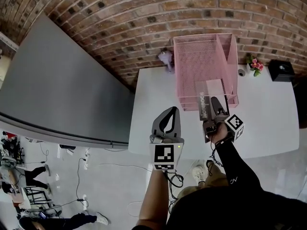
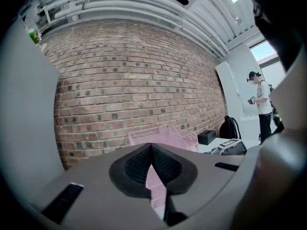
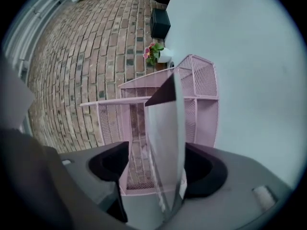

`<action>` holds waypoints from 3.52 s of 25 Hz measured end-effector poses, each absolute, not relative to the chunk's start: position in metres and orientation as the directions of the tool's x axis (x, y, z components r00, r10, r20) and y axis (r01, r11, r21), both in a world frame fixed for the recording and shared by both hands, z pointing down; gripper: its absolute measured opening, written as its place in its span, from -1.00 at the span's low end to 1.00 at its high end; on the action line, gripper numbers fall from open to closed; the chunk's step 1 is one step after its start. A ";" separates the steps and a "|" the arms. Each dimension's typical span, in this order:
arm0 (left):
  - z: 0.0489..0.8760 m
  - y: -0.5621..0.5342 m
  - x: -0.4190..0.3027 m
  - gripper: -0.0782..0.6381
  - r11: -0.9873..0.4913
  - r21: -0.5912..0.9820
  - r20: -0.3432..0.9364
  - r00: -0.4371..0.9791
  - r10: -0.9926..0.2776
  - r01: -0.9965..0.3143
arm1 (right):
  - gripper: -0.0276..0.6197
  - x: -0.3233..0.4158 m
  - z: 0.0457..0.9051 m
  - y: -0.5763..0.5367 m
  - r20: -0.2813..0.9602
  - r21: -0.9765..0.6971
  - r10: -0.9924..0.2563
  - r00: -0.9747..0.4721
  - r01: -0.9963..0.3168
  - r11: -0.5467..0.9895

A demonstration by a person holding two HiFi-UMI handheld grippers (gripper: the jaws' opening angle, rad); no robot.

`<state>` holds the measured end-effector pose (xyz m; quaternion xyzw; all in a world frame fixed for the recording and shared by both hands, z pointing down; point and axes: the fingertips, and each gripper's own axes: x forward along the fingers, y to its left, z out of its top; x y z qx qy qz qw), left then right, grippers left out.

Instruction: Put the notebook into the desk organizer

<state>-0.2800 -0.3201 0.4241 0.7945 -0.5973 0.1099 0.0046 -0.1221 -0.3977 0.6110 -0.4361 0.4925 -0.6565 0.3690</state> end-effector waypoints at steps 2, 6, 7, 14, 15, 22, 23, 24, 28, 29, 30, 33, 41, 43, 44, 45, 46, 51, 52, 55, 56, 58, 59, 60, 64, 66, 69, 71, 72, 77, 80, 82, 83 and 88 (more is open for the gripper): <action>0.423 -0.319 -0.281 -0.76 -0.284 -0.122 0.178 0.260 -0.949 -0.951 | 0.13 -0.127 0.605 -0.394 0.186 -0.978 -0.910 -0.371 0.017 -0.207; 0.420 -0.315 -0.282 -0.76 -0.279 -0.109 0.164 0.259 -0.952 -0.954 | 0.13 -0.134 0.592 -0.381 0.147 -0.982 -0.877 -0.457 -0.176 -0.072; 0.420 -0.314 -0.281 -0.76 -0.277 -0.103 0.159 0.260 -0.953 -0.955 | 0.13 -0.135 0.591 -0.377 0.149 -0.972 -0.865 -0.479 -0.233 -0.038; 0.420 -0.300 -0.273 -0.76 -0.294 -0.084 0.144 0.281 -0.949 -0.952 | 0.13 -0.130 0.591 -0.349 0.202 -0.872 -0.792 -0.576 -0.474 0.122; 0.419 -0.298 -0.271 -0.76 -0.296 -0.082 0.142 0.283 -0.949 -0.952 | 0.13 -0.128 0.590 -0.345 0.203 -0.858 -0.788 -0.582 -0.493 0.143; 0.411 -0.280 -0.260 -0.76 -0.302 -0.074 0.118 0.293 -0.949 -0.950 | 0.13 -0.118 0.594 -0.312 0.271 -0.701 -0.754 -0.599 -0.660 0.272; 0.410 -0.279 -0.258 -0.76 -0.303 -0.073 0.115 0.294 -0.949 -0.950 | 0.13 -0.118 0.594 -0.308 0.281 -0.669 -0.749 -0.599 -0.683 0.295; 0.410 -0.277 -0.257 -0.76 -0.304 -0.074 0.115 0.295 -0.949 -0.950 | 0.13 -0.118 0.594 -0.303 0.290 -0.634 -0.747 -0.599 -0.705 0.319; 0.412 -0.271 -0.255 -0.76 -0.309 -0.074 0.117 0.299 -0.947 -0.948 | 0.11 -0.112 0.591 -0.295 0.307 -0.453 -0.771 -0.558 -0.798 0.397; 0.412 -0.270 -0.255 -0.76 -0.310 -0.071 0.116 0.300 -0.947 -0.948 | -0.12 -0.110 0.589 -0.295 0.307 -0.409 -0.782 -0.543 -0.817 0.407; 0.412 -0.269 -0.254 -0.76 -0.310 -0.070 0.116 0.301 -0.947 -0.948 | -0.47 -0.109 0.586 -0.295 0.307 -0.368 -0.791 -0.529 -0.833 0.414; 0.413 -0.269 -0.253 -0.76 -0.311 -0.068 0.116 0.302 -0.946 -0.948 | -0.91 -0.112 0.585 -0.295 0.319 -0.270 -0.792 -0.520 -0.851 0.450; 0.420 -0.273 -0.255 -0.76 -0.305 -0.069 0.135 0.294 -0.946 -0.950 | -0.91 -0.128 0.592 -0.309 0.353 -0.224 -0.778 -0.520 -0.854 0.469; 0.422 -0.275 -0.258 -0.76 -0.304 -0.070 0.140 0.292 -0.946 -0.950 | -0.91 -0.129 0.594 -0.315 0.358 -0.227 -0.777 -0.517 -0.856 0.465; 0.423 -0.277 -0.259 -0.76 -0.303 -0.071 0.143 0.290 -0.946 -0.951 | -0.91 -0.129 0.594 -0.319 0.358 -0.227 -0.778 -0.517 -0.856 0.464; 0.424 -0.279 -0.261 -0.76 -0.301 -0.073 0.147 0.289 -0.946 -0.951 | -0.91 -0.130 0.594 -0.322 0.358 -0.227 -0.778 -0.516 -0.856 0.464; 0.425 -0.281 -0.262 -0.76 -0.300 -0.075 0.151 0.286 -0.946 -0.951 | -0.91 -0.130 0.593 -0.327 0.358 -0.226 -0.778 -0.516 -0.857 0.463; 0.429 -0.294 -0.269 -0.76 -0.289 -0.074 0.161 0.275 -0.948 -0.954 | -0.91 -0.131 0.591 -0.349 0.356 -0.221 -0.783 -0.511 -0.860 0.460; 0.431 -0.296 -0.271 -0.76 -0.289 -0.074 0.166 0.274 -0.947 -0.955 | -0.91 -0.132 0.591 -0.353 0.357 -0.221 -0.783 -0.510 -0.860 0.460; 0.432 -0.304 -0.274 -0.76 -0.283 -0.071 0.169 0.268 -0.948 -0.956 | -0.91 -0.135 0.589 -0.365 0.355 -0.220 -0.785 -0.508 -0.861 0.458; 0.431 -0.307 -0.275 -0.76 -0.281 -0.068 0.166 0.267 -0.949 -0.957 | -0.91 -0.136 0.588 -0.369 0.354 -0.220 -0.785 -0.508 -0.861 0.458; 0.430 -0.312 -0.276 -0.76 -0.277 -0.065 0.164 0.263 -0.951 -0.959 | -0.91 -0.139 0.586 -0.377 0.351 -0.223 -0.787 -0.508 -0.861 0.456; 0.431 -0.314 -0.277 -0.76 -0.275 -0.065 0.167 0.261 -0.951 -0.959 | -0.91 -0.140 0.586 -0.381 0.350 -0.224 -0.787 -0.508 -0.861 0.456; 0.433 -0.316 -0.278 -0.76 -0.274 -0.067 0.172 0.260 -0.950 -0.959 | -0.91 -0.141 0.585 -0.384 0.347 -0.225 -0.789 -0.507 -0.862 0.455; 0.436 -0.325 -0.281 -0.76 -0.269 -0.068 0.182 0.253 -0.950 -0.961 | -0.91 -0.142 0.582 -0.398 0.339 -0.225 -0.796 -0.502 -0.865 0.449; 0.437 -0.328 -0.282 -0.76 -0.265 -0.065 0.184 0.249 -0.951 -0.962 | -0.91 -0.142 0.583 -0.403 0.343 -0.229 -0.796 -0.498 -0.866 0.444; 0.438 -0.332 -0.284 -0.76 -0.260 -0.064 0.185 0.244 -0.952 -0.964 | -0.91 -0.142 0.583 -0.411 0.346 -0.231 -0.798 -0.493 -0.869 0.436; 0.438 -0.334 -0.285 -0.76 -0.257 -0.065 0.188 0.241 -0.952 -0.964 | -0.91 -0.144 0.583 -0.416 0.345 -0.235 -0.799 -0.493 -0.869 0.435; 0.440 -0.334 -0.286 -0.76 -0.256 -0.066 0.193 0.240 -0.952 -0.964 | -0.91 -0.144 0.582 -0.418 0.344 -0.237 -0.799 -0.493 -0.869 0.434; 0.444 -0.332 -0.286 -0.76 -0.251 -0.067 0.207 0.233 -0.950 -0.966 | -0.91 -0.145 0.581 -0.424 0.343 -0.238 -0.802 -0.490 -0.871 0.430; 0.442 -0.329 -0.287 -0.76 -0.250 -0.067 0.201 0.232 -0.952 -0.966 | -0.91 -0.143 0.579 -0.419 0.337 -0.238 -0.805 -0.488 -0.872 0.429; 0.438 -0.327 -0.286 -0.76 -0.248 -0.068 0.188 0.232 -0.954 -0.966 | -0.91 -0.141 0.577 -0.414 0.331 -0.238 -0.808 -0.487 -0.872 0.428; 0.436 -0.325 -0.286 -0.76 -0.247 -0.069 0.183 0.231 -0.956 -0.967 | -0.91 -0.140 0.575 -0.411 0.326 -0.237 -0.810 -0.487 -0.872 0.428; 0.430 -0.310 -0.281 -0.76 -0.250 -0.083 0.176 0.233 -0.957 -0.965 | -0.91 -0.132 0.557 -0.389 0.293 -0.219 -0.825 -0.484 -0.873 0.435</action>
